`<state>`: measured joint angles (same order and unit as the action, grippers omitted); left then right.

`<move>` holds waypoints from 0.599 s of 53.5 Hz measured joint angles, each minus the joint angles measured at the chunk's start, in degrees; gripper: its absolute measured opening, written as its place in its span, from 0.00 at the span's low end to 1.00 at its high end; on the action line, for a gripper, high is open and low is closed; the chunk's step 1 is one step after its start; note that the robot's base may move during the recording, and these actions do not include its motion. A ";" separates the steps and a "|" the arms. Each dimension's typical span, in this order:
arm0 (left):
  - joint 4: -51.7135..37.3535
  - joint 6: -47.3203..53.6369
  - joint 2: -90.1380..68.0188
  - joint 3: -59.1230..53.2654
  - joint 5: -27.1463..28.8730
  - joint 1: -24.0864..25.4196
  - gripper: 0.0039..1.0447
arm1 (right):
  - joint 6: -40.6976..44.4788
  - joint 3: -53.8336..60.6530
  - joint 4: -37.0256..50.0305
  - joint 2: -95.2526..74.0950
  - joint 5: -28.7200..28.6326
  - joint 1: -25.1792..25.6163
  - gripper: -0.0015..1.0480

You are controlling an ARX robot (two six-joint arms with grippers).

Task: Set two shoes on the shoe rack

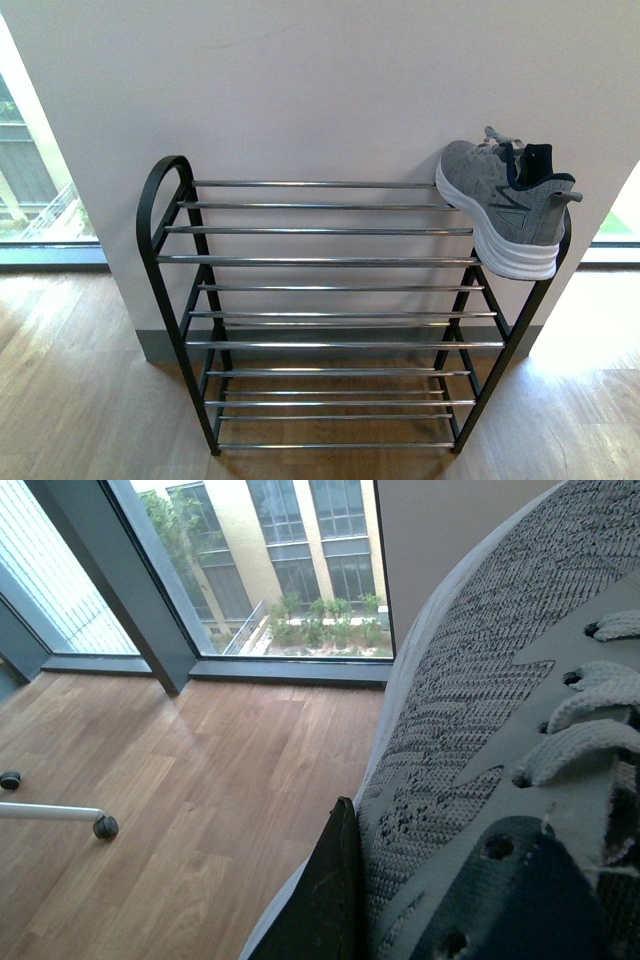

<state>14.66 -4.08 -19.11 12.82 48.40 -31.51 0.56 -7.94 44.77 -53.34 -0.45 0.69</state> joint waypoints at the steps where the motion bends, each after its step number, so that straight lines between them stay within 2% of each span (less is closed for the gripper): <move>1: 0.00 0.02 0.00 0.00 0.00 0.00 0.01 | 0.02 0.33 -0.33 0.66 -0.02 -0.31 0.02; 19: 0.00 0.02 0.00 0.00 -0.07 0.00 0.01 | 0.00 4.48 -7.08 11.56 0.44 -0.44 0.02; 23: 0.00 0.02 0.00 0.00 0.04 0.00 0.01 | 0.00 6.25 -5.01 12.15 0.42 -0.46 0.02; 32: 0.00 0.02 0.00 0.00 -0.02 0.00 0.01 | -0.07 6.84 -9.70 17.40 0.46 -0.48 0.02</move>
<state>14.66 -4.05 -19.11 12.82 48.38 -31.51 0.49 -1.10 35.07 -35.94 0.01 0.21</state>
